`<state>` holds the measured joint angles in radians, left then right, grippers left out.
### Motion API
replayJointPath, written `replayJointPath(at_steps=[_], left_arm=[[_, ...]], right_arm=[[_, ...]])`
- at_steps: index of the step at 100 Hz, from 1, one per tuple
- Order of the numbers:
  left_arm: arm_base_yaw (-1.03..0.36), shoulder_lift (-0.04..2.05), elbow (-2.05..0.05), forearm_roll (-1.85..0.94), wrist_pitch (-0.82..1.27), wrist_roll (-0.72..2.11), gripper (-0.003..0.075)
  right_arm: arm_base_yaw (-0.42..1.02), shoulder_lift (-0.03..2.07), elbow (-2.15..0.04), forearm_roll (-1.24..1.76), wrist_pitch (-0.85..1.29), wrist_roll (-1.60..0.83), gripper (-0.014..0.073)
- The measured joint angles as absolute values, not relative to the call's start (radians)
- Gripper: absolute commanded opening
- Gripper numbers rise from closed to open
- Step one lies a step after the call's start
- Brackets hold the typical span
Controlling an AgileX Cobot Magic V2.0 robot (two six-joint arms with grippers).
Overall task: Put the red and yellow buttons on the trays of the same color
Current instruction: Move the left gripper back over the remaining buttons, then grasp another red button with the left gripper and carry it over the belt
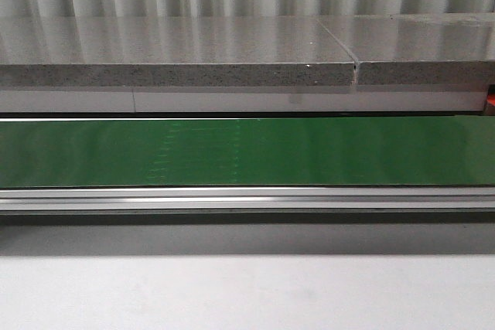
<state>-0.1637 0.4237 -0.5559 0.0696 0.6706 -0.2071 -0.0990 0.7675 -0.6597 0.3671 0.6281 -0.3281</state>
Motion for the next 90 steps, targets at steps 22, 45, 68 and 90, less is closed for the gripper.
replayJointPath(at_steps=[22, 45, 68, 90], left_arm=[[-0.164, 0.562, -0.612, 0.292, 0.741, -0.474, 0.0659], [-0.164, 0.788, -0.716, 0.392, 0.737, -0.612, 0.0658], [-0.03, 1.015, -0.763, 0.348, 0.688, -0.63, 0.0658], [0.158, 1.144, -0.788, 0.232, 0.633, -0.537, 0.0658]], right_arm=[[-0.099, 0.768, -0.66, 0.367, 0.628, -0.328, -0.0067], [-0.099, 0.768, -0.66, 0.367, 0.63, -0.328, -0.0067], [-0.099, 0.768, -0.66, 0.367, 0.63, -0.328, -0.0067], [-0.099, 0.768, -0.66, 0.367, 0.63, -0.328, -0.0067]])
